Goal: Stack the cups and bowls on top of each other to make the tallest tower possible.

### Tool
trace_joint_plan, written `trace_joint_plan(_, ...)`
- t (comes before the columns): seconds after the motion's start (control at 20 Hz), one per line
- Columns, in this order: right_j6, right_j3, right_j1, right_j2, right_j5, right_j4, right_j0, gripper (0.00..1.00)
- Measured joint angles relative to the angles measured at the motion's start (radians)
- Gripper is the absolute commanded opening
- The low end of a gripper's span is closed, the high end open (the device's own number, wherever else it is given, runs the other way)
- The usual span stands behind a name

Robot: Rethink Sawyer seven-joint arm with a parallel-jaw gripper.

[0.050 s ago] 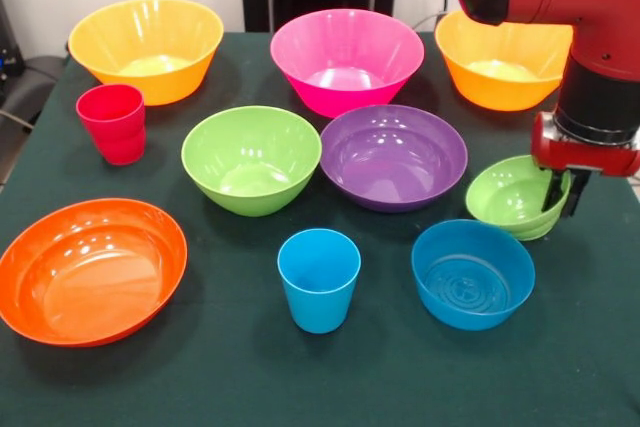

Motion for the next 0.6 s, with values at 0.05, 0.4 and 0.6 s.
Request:
trace_joint_plan(0.05, 0.0, 0.0, -0.001, 0.0, 0.009, 0.0, 0.0, 0.0)
trace_joint_plan(0.4, 0.0, -0.001, -0.01, -0.005, 0.114, 0.0, 0.003, 0.0)
trace_joint_plan(0.6, 0.0, -0.009, -0.014, -0.021, 0.203, 0.0, 0.006, 0.0)
